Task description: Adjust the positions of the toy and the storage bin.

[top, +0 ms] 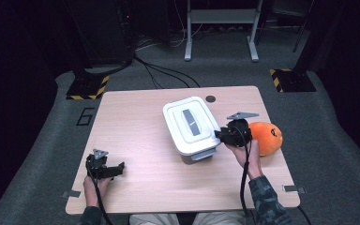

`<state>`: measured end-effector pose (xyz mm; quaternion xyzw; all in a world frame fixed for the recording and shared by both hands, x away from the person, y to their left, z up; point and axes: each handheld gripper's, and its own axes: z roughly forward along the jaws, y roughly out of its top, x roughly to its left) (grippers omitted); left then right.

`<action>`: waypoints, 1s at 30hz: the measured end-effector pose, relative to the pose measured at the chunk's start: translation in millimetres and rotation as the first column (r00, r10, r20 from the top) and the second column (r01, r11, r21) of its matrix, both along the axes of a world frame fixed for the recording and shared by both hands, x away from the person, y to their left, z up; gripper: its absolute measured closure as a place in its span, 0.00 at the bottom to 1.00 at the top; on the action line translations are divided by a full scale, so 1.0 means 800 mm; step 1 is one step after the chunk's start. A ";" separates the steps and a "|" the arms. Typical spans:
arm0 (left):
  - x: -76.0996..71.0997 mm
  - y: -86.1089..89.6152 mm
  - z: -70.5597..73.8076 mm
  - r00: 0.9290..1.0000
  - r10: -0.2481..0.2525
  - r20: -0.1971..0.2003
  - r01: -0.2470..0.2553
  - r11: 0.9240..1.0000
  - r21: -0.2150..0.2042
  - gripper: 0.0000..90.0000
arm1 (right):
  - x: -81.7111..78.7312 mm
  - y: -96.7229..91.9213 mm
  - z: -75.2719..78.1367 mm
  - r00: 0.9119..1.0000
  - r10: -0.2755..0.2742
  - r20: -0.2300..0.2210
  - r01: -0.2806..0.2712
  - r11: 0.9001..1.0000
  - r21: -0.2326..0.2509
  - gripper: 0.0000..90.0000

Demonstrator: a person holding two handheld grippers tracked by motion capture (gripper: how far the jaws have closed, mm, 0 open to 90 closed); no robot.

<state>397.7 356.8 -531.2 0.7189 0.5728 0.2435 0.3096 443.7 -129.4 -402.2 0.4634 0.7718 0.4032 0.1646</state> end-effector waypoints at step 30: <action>0.009 -0.027 0.040 0.998 -0.057 -0.031 0.055 0.997 -0.045 0.00 | -0.014 -0.005 -0.005 0.998 0.061 -0.009 -0.061 0.997 0.041 0.61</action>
